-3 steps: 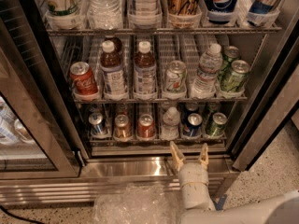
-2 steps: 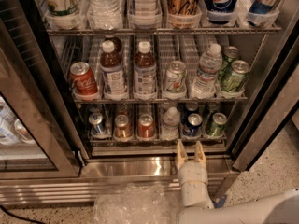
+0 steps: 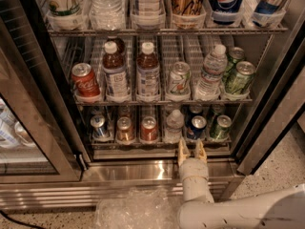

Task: Pick pepsi can from bottom shelf of fridge

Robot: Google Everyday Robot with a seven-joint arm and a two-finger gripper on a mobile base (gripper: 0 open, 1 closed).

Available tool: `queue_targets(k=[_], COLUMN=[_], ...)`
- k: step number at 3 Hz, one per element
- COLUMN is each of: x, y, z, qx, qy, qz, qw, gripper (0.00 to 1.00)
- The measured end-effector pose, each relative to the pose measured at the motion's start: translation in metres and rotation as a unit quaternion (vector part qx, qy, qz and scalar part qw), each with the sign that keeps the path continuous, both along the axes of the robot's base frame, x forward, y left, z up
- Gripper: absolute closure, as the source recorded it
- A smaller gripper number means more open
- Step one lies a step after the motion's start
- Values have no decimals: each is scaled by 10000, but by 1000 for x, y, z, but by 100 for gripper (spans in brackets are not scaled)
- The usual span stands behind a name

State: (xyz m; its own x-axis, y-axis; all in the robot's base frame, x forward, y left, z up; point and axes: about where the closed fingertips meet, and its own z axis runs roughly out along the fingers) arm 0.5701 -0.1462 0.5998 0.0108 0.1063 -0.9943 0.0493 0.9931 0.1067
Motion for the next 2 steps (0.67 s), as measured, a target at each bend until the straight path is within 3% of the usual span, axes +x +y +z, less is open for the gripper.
queue_targets(k=[2], x=[36], y=[10], z=[-1], qx=[-112], qy=[30], qz=[129], qw=[9998], gripper=[45])
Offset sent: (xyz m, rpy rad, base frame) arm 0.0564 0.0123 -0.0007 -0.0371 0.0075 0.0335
